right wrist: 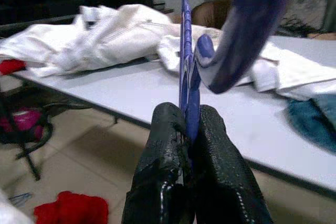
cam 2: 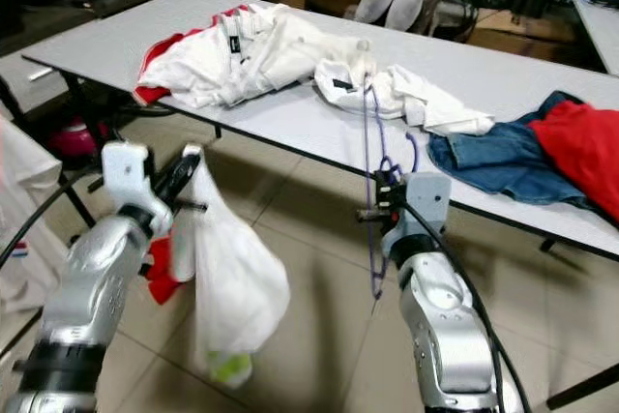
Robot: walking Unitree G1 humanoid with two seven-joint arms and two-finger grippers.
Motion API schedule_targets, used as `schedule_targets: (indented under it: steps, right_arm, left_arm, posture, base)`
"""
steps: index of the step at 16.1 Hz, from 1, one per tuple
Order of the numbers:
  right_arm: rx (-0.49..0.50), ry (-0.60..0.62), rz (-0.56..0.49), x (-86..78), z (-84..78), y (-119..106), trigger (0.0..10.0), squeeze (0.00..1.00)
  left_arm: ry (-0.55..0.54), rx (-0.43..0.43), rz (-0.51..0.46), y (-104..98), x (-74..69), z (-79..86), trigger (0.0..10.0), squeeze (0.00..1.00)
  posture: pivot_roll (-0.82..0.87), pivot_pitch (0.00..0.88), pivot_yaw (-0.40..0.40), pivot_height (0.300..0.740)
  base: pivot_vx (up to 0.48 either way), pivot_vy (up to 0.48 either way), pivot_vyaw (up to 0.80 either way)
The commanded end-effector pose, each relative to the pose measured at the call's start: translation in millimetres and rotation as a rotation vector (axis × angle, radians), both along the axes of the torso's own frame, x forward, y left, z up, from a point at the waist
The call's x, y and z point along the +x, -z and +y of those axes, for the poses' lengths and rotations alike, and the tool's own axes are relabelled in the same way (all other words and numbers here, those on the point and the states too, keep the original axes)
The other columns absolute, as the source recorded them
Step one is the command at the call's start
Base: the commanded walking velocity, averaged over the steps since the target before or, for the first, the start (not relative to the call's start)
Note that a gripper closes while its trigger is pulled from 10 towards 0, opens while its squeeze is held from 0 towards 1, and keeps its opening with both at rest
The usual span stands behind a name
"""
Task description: Hang hanger
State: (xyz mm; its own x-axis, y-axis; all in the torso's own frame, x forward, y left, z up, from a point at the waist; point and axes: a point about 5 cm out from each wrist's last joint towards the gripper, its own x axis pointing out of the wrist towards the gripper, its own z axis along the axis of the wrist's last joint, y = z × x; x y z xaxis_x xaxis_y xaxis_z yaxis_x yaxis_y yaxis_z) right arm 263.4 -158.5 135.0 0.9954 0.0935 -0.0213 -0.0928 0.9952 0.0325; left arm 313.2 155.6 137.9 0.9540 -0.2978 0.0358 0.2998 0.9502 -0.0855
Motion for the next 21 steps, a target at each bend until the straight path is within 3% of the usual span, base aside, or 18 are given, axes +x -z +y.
schedule_targets:
  steps: [1, 5, 11, 16, 21]
  right_arm:
    - [-0.029, 0.026, -0.019, -3.7, -7.6, -3, 10.0, 0.0]
    - [-0.016, 0.038, 0.029, -9.1, -13.8, 5, 10.0, 0.0]
    - [-0.033, 0.024, 0.038, -5.1, -6.6, 7, 10.0, 0.0]
    - [-0.055, 0.055, 0.042, -8.4, -15.9, 7, 10.0, 0.0]
    - [-0.023, 0.002, 0.063, 0.2, -2.1, 11, 10.0, 0.0]
  left_arm:
    - [0.044, -0.018, -0.02, -5, 3.3, -12.5, 10.0, 0.0]
    - [0.068, -0.022, -0.028, -7, 5.3, -18.9, 10.0, 0.0]
    - [0.072, 0.001, -0.027, -7, 5.7, -13.0, 10.0, 0.0]
    - [0.096, -0.033, -0.027, -7, 9.5, -26.8, 10.0, 0.0]
    - [0.075, -0.001, -0.03, -6, -4.1, -7.2, 10.0, 0.0]
  posture:
    - [-0.2, 0.0, 0.028, 0.74]
    - [-0.18, 0.0, 0.031, 0.74]
    - [-0.18, 0.0, 0.035, 0.74]
    - [-0.2, 0.0, 0.04, 0.74]
    - [-0.12, 0.0, -0.002, 0.74]
  base:
    - [0.45, 0.0, 0.0]
    - [0.446, 0.0, 0.0]
    - [0.445, 0.0, 0.0]
    - [0.414, 0.0, 0.0]
    - [0.0, 0.174, -0.73]
